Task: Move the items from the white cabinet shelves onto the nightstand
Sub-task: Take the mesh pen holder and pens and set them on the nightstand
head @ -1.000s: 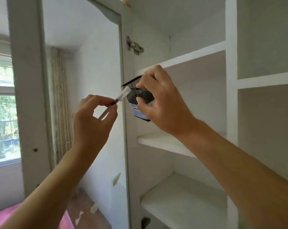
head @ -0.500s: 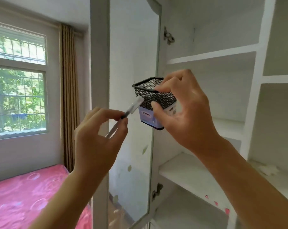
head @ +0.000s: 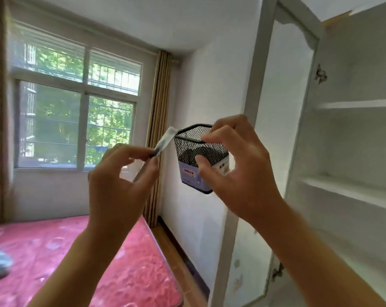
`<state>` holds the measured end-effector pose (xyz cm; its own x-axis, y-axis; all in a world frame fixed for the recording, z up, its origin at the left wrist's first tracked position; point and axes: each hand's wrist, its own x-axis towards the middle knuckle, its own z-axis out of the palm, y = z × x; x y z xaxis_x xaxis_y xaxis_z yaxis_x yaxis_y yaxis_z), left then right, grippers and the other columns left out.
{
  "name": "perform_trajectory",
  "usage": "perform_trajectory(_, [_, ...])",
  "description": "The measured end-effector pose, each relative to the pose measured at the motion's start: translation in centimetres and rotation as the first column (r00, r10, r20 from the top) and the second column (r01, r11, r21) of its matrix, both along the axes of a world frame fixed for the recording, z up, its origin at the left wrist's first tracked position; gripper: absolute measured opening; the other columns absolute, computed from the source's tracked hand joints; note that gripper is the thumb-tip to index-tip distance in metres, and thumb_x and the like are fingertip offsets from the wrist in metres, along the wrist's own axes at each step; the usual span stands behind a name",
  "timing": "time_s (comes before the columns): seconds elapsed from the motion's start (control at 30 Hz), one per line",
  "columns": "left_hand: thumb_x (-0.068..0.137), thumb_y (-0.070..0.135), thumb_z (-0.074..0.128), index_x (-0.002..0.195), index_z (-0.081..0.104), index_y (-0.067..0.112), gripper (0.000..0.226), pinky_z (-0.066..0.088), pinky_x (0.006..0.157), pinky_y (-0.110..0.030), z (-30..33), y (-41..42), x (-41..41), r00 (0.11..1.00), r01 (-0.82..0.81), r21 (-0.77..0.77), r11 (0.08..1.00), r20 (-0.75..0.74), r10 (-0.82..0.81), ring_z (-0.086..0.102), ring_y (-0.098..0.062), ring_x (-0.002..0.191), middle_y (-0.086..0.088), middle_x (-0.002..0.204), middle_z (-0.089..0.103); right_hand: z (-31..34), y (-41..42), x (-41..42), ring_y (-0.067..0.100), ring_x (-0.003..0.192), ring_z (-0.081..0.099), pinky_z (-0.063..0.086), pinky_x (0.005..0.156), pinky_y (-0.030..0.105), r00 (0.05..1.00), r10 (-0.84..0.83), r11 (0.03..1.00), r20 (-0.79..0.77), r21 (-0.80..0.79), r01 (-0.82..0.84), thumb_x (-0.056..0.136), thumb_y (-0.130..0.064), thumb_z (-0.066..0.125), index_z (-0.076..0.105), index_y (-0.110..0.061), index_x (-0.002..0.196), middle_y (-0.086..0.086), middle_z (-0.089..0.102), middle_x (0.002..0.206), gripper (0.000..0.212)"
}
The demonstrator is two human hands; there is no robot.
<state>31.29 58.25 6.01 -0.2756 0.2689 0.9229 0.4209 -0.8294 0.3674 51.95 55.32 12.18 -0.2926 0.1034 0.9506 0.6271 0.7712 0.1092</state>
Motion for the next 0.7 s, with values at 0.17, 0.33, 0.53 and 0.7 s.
perform_trajectory(0.17, [0.09,0.019,0.074,0.1,0.074,0.021,0.01,0.057,0.089,-0.051,-1.1,-2.2,-9.8,0.976,-0.216,-0.022,0.976,0.017,0.217,0.072,-0.022,0.097,0.005,0.097,0.074,-1.2,2.6,-9.7,0.023,0.104,0.06,0.052,0.088,0.026,0.974,0.224,0.974,0.037,-0.041,-0.223,0.085,-0.003,0.082,0.07,-0.003,0.104,0.008,0.057,0.112,0.023])
perform_trajectory(0.33, [0.091,0.013,0.079,0.1,0.075,0.015,0.011,0.057,0.085,-0.046,-2.6,-6.3,-18.2,0.865,-0.5,-0.049,0.865,0.009,0.501,0.07,-0.019,0.093,0.002,0.094,0.074,-2.4,4.0,-19.9,0.027,0.105,0.059,0.05,0.09,0.033,0.892,0.447,0.894,0.066,-0.075,-0.443,0.084,-0.004,0.082,0.07,-0.002,0.105,0.01,0.058,0.111,0.024])
perform_trajectory(0.53, [0.091,0.015,0.078,0.102,0.074,0.012,0.012,0.057,0.086,-0.046,-3.8,-11.6,-26.0,0.626,-0.779,-0.067,0.623,-0.039,0.779,0.07,-0.02,0.095,0.002,0.097,0.074,-3.9,4.4,-30.5,0.025,0.103,0.058,0.044,0.091,0.019,0.732,0.678,0.734,0.062,-0.1,-0.671,0.085,-0.005,0.081,0.069,-0.002,0.105,0.01,0.057,0.11,0.023])
perform_trajectory(0.7, [0.092,0.014,0.078,0.101,0.074,0.011,0.011,0.055,0.085,-0.048,-4.4,-15.4,-30.2,0.376,-0.926,-0.049,0.373,-0.085,0.923,0.068,-0.022,0.096,0.001,0.097,0.074,-5.6,4.9,-37.6,0.024,0.102,0.058,0.048,0.087,0.022,0.567,0.823,0.566,0.028,-0.123,-0.815,0.085,-0.007,0.082,0.069,-0.003,0.105,0.008,0.057,0.111,0.025])
